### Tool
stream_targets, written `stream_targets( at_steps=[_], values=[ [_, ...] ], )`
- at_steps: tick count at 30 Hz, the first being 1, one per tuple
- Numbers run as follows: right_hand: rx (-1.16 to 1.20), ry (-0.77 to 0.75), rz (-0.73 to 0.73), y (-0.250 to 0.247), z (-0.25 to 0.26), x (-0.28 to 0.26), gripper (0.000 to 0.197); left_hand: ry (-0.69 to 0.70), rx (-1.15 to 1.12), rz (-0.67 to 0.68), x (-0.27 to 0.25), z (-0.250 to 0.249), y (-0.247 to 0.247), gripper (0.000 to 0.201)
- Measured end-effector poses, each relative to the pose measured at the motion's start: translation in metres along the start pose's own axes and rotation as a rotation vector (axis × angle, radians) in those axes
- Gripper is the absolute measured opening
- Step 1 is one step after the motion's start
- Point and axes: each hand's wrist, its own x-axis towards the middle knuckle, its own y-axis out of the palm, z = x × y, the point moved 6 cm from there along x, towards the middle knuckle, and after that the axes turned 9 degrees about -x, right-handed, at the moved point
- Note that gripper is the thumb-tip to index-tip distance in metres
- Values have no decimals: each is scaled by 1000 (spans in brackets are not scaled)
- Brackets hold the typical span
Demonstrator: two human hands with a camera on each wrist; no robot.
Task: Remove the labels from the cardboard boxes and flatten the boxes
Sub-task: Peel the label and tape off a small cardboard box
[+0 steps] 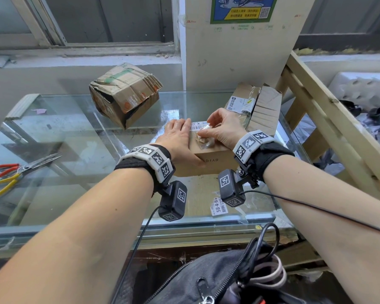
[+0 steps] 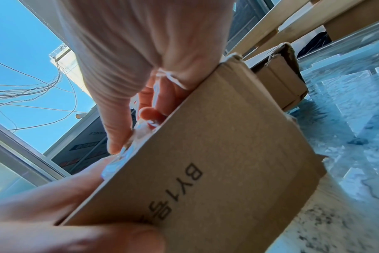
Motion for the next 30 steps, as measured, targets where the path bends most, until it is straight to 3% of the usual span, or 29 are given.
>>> stream_targets(
  at_steps=[5, 10, 17, 23, 30],
  values=[
    [26, 24, 13, 1, -4, 1, 31, -65, -155, 67, 2, 0, -5, 109],
    [90, 8, 19, 0, -1, 2, 26, -60, -129, 53, 4, -3, -6, 90],
    [-62, -20, 103, 0, 1, 4, 26, -54, -147, 26, 5, 0, -7, 94],
    [-544, -10, 221, 1, 17, 5, 33, -62, -166, 17, 9, 3, -8, 93],
    [-523, 16, 334, 9, 15, 7, 28, -47, -217, 36, 14, 8, -7, 117]
  ],
)
